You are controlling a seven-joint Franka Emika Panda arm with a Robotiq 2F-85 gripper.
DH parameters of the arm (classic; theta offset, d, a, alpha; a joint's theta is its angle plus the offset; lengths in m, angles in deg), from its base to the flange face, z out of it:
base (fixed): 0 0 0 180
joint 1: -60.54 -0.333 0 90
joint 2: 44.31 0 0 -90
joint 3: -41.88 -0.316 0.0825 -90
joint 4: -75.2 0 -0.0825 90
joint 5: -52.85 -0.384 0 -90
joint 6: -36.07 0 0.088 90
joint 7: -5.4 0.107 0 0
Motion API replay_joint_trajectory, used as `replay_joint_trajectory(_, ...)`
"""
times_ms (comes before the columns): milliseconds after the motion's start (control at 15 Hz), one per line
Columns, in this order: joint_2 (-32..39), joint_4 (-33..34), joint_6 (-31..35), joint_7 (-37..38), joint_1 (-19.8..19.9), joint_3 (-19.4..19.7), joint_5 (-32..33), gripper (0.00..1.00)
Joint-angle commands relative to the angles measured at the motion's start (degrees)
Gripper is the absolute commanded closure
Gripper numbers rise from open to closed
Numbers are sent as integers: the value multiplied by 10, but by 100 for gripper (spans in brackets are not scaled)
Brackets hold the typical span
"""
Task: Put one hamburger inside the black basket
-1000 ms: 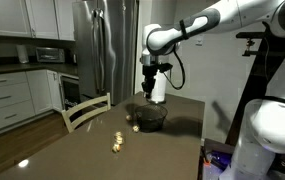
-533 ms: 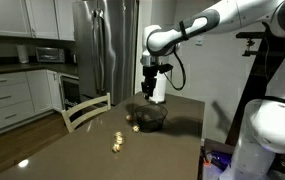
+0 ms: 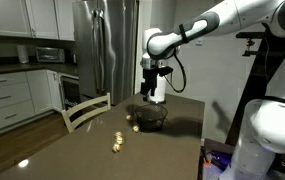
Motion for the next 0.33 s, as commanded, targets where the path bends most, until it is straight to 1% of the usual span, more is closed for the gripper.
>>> replay_joint_trajectory(0, 0, -2, 1, -1, 5, -6, -1, 0)
replay_joint_trajectory(267, 0, -5, 2, 0, 5, -7, -1, 0)
